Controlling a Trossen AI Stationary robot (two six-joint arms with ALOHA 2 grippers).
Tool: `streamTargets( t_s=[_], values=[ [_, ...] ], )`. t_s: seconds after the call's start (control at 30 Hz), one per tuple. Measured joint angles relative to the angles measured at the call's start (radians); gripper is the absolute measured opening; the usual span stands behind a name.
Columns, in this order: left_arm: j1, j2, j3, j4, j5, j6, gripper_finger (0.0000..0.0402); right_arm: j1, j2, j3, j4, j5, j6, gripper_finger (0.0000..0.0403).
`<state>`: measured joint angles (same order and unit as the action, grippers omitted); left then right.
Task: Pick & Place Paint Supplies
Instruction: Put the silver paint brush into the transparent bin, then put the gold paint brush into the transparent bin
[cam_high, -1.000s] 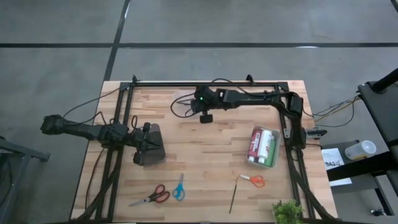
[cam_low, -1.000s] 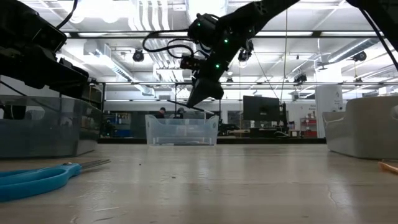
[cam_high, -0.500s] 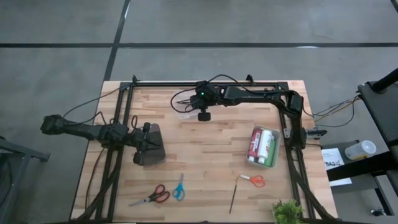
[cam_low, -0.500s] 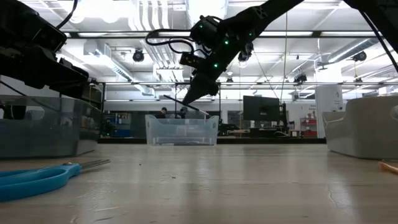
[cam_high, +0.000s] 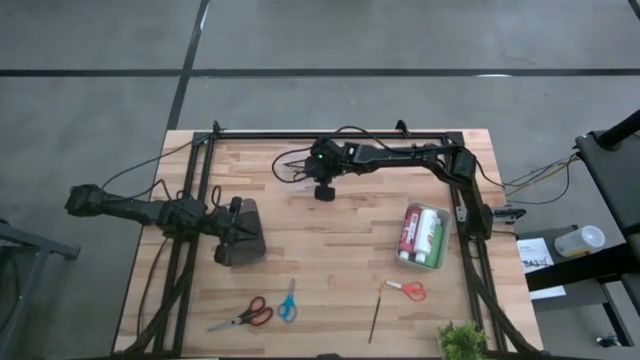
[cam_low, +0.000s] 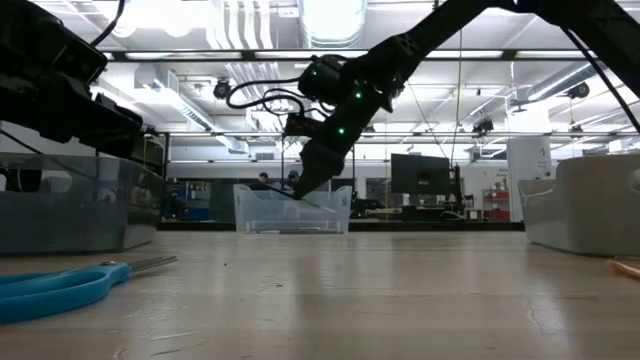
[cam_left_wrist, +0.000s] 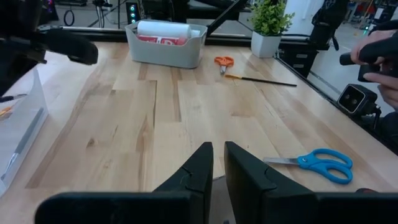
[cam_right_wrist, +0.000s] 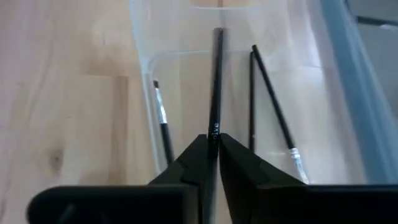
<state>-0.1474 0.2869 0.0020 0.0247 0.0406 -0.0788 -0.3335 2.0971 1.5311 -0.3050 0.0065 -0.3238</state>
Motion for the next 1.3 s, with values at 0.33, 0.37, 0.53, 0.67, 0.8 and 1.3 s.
streamTargets(
  t_s=[0.33,0.37,0.53,0.67,0.8,1.3],
  values=[
    [0.0,0.004,0.0,0.0,0.0,0.0,0.0051,-0.005,0.002,0.0,0.005,-0.041,0.01,0.0118],
    [0.0,0.004,0.0,0.0,0.0,0.0,0.0051,-0.005,0.002,0.0,0.005,-0.041,0.01,0.0119],
    [0.0,0.004,0.0,0.0,0.0,0.0,0.0051,-0.001,0.0,0.0,0.008,-0.04,0.052,0.0101],
    [0.0,0.004,0.0,0.0,0.0,0.0,0.0051,0.017,-0.033,0.031,-0.018,-0.038,0.207,0.0071],
    [0.0,0.004,0.0,0.0,0.0,0.0,0.0051,0.054,-0.094,0.072,-0.087,-0.041,0.423,0.005],
    [0.0,0.005,0.0,0.0,0.0,0.0,0.0051,0.32,-0.252,0.074,-0.533,-0.006,0.966,0.0045]
  ],
)
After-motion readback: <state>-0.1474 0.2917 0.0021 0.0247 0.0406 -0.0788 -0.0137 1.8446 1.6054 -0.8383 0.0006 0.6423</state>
